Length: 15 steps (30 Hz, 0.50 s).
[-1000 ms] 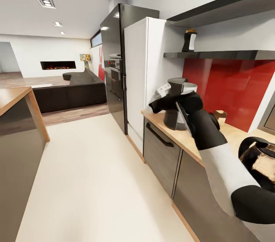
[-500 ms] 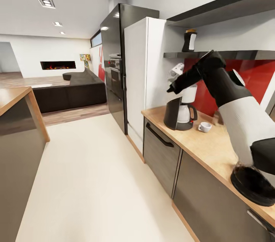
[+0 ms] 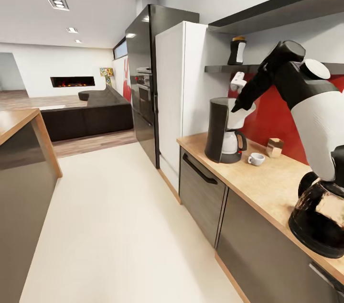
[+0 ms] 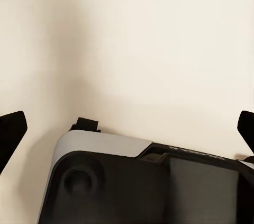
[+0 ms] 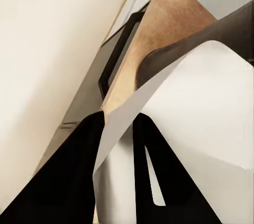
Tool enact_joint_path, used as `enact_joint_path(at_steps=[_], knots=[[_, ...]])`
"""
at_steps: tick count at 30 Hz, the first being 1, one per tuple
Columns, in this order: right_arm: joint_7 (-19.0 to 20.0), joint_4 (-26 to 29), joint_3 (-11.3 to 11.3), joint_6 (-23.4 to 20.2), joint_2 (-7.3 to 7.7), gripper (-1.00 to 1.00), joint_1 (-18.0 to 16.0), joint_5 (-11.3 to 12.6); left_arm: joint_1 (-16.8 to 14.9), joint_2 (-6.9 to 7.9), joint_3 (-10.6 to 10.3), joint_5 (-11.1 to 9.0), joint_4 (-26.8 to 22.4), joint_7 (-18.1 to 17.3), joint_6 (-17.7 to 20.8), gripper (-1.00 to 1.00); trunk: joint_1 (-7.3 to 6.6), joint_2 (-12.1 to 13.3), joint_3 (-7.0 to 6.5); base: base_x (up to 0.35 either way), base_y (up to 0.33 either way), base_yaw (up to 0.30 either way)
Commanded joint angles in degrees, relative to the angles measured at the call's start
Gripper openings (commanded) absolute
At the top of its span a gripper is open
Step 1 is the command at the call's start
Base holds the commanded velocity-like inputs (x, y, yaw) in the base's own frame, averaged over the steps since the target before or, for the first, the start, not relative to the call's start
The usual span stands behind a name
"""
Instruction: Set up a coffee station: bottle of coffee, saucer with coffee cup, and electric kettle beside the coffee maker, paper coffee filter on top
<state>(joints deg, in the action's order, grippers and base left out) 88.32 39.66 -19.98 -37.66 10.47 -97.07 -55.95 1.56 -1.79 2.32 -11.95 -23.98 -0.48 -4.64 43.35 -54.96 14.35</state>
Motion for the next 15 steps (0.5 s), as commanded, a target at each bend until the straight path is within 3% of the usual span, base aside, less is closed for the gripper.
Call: enact_joint_path(at_steps=[1,3,4,5,15], knots=[[0.4,0.1,-0.2,-0.8,0.09,-1.00,-0.1,-0.5,0.0,-0.05,0.2,-0.2,-0.1,-0.1,0.0,1.00,0.01,0.0,0.07,0.000,0.000,0.000],[0.4,0.0,-0.2,-0.7,0.17,-1.00,-0.1,-2.3,0.0,-0.05,0.2,-0.2,-0.1,-0.1,0.0,1.00,0.01,0.0,0.07,0.024,0.000,0.000],[0.4,0.0,-0.2,-0.7,0.17,-1.00,-0.1,-5.5,0.0,-0.05,0.2,-0.2,-0.1,-0.1,0.0,1.00,0.01,0.0,0.07,0.196,0.000,0.000],[0.4,0.0,-0.2,-0.7,0.17,-1.00,-0.1,-6.5,0.0,-0.05,0.2,-0.2,-0.1,-0.1,0.0,1.00,0.01,0.0,0.07,0.241,0.000,0.000],[0.4,0.1,-0.1,-0.7,0.16,-1.00,-0.1,-8.3,0.0,-0.05,0.2,-0.2,-0.1,-0.1,0.0,1.00,0.01,0.0,0.07,0.168,0.000,0.000]])
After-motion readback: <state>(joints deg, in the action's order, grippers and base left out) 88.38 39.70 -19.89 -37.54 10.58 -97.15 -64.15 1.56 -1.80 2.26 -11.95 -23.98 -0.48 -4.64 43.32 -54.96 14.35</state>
